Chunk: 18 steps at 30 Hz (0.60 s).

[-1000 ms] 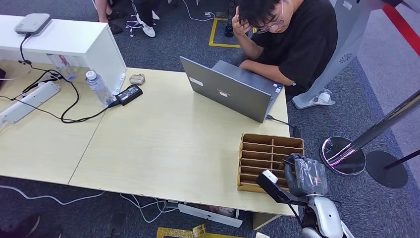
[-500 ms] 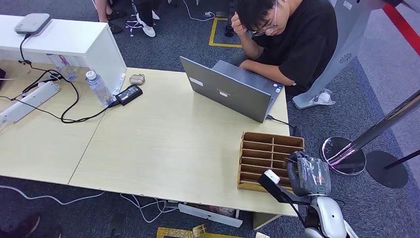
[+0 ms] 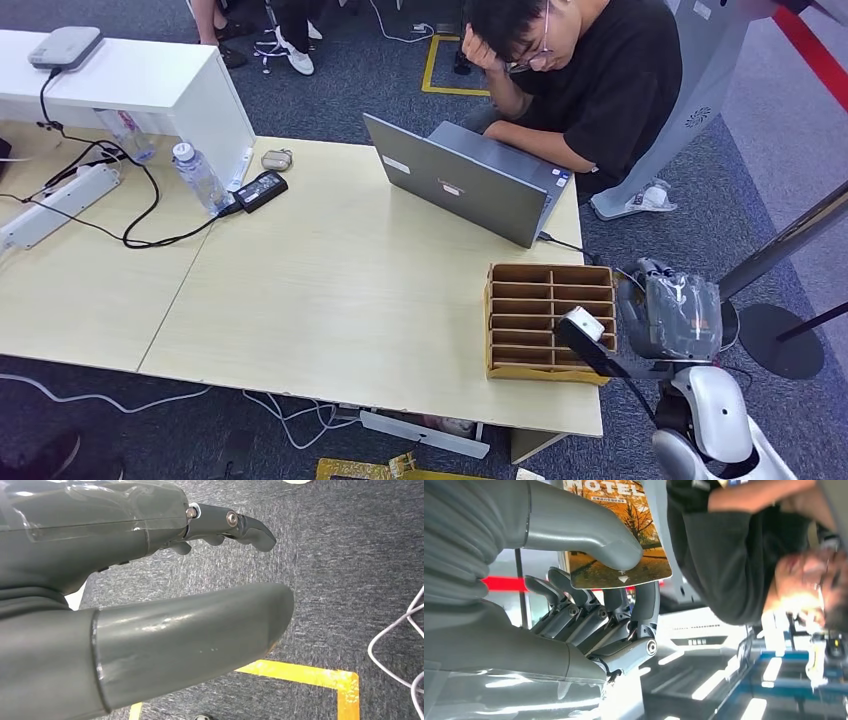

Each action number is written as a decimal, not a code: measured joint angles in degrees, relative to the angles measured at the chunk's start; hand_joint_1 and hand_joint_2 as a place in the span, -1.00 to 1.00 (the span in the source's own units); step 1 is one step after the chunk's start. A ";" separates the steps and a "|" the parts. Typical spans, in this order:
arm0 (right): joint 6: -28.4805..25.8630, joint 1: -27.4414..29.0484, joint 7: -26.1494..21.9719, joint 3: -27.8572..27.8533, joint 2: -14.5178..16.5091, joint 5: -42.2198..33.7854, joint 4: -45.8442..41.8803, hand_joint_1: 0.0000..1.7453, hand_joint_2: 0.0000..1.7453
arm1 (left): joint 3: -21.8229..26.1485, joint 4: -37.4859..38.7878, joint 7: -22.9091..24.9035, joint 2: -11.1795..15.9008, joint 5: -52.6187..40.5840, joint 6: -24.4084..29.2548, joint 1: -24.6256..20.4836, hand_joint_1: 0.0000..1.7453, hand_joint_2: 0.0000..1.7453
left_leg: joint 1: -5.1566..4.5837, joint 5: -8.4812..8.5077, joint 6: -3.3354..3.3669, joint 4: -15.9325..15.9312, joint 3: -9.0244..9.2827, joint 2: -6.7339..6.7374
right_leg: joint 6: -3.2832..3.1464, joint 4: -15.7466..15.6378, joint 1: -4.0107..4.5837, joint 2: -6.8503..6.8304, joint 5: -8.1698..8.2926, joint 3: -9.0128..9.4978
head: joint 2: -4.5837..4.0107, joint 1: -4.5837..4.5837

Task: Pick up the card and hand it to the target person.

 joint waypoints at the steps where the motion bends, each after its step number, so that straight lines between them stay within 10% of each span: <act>1: 0.16 -0.42 -0.20 -0.24 -0.15 0.03 -0.28 0.93 1.00 | -0.02 0.00 -0.04 0.00 0.01 -0.08 0.00 -1.00 -1.00 | 0.00 0.00 0.00 0.00 0.00 0.00 | 0.00 0.00 0.00 0.00 0.00 0.00 | 0.00 0.00; 18: -0.03 -13.16 -7.13 0.07 0.26 -5.22 4.98 0.98 1.00 | -2.00 0.00 -0.21 0.00 -1.01 -1.15 -0.72 -1.00 -1.00 | 0.00 0.00 0.00 0.00 -0.05 -0.01 | 0.00 0.01 0.00 -0.01 0.00 0.00 | 0.00 0.01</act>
